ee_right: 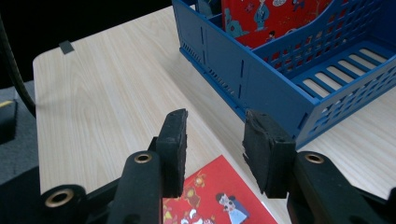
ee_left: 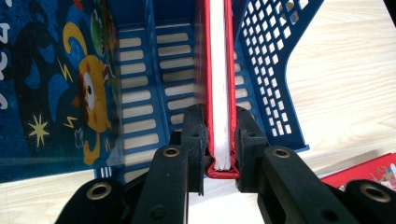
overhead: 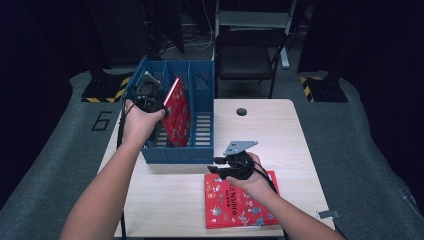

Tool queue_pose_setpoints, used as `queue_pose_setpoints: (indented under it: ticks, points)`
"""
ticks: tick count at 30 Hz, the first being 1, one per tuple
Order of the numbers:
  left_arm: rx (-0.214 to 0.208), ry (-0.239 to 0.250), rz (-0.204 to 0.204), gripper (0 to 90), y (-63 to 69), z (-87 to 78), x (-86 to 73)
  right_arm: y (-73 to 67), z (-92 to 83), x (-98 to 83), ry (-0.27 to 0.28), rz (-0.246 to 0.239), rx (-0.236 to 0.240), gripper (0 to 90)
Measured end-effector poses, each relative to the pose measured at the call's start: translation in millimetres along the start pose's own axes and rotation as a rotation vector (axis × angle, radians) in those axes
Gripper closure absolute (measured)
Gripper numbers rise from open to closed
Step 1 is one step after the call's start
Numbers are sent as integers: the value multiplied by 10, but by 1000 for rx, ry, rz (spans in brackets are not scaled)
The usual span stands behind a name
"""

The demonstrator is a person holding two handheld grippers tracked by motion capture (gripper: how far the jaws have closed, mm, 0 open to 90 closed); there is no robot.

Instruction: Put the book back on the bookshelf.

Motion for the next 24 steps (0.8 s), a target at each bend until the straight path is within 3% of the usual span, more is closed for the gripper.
queue_pose_setpoints:
  ticks: [4,13,17,24]
  points:
    - [7,-8,2,784,2,0,10,83,44,77,7,42,48,667]
    - [21,-7,-7,794,-1,4,39,201,111,265,28,25,114,825]
    - [20,-24,-20,795,9,4,75,246,145,316,29,45,118,900]
    - [32,-35,-11,795,78,4,133,268,252,367,45,74,102,900]
Point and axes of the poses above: each handheld gripper's, and its own axes: z roughly forward along the jaws, x roughly out of its top, y roughly to its right, the point moved 3 cm from there along z, roughly forward along the jaws, and after that the axes turned 3 degrees about -z, right-handed, at the moved point
